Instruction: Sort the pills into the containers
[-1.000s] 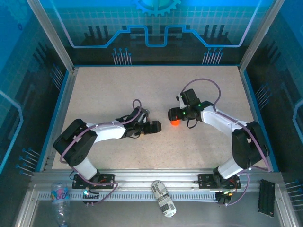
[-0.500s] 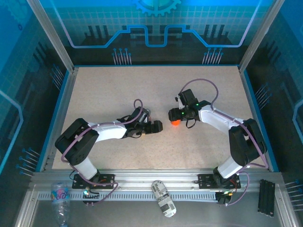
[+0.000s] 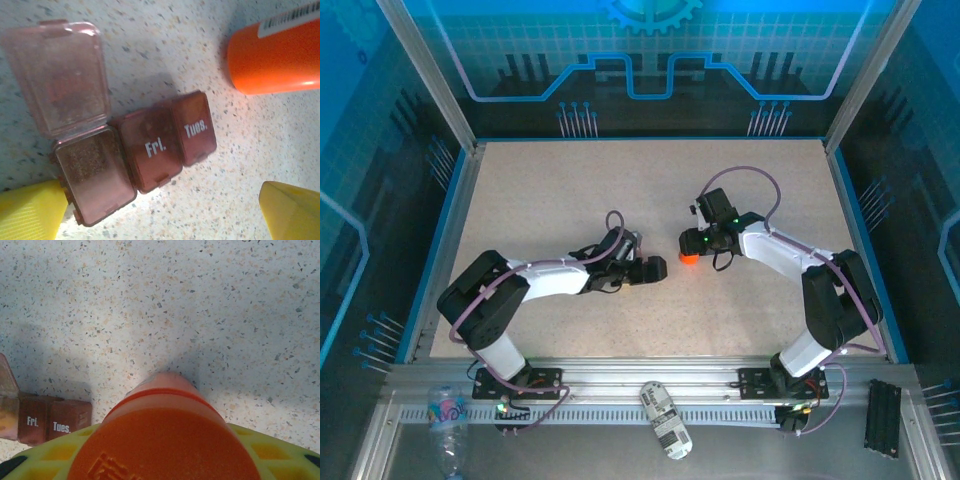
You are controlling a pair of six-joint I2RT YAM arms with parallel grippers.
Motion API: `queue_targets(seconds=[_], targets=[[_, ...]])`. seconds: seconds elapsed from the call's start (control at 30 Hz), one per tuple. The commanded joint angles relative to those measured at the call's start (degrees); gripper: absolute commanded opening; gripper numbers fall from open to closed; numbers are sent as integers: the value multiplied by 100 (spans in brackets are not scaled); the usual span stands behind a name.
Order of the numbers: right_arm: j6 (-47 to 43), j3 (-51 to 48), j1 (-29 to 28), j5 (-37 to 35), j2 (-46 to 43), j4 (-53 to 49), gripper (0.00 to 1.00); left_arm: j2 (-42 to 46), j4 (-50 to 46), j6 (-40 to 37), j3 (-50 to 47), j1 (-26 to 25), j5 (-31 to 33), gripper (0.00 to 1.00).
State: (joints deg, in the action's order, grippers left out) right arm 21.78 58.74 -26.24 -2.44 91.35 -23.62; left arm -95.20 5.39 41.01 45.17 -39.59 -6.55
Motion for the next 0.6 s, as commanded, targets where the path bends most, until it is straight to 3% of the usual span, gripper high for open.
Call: queue_targets(seconds=[0.0,0.57], targets=[[-46,153,19,-86,-209,-228,36,85,41,-85,0,-46,-175,99],[-93,-339,848,-7,-1494,-583,36,-475,85,-164,586,-36,-277,99]])
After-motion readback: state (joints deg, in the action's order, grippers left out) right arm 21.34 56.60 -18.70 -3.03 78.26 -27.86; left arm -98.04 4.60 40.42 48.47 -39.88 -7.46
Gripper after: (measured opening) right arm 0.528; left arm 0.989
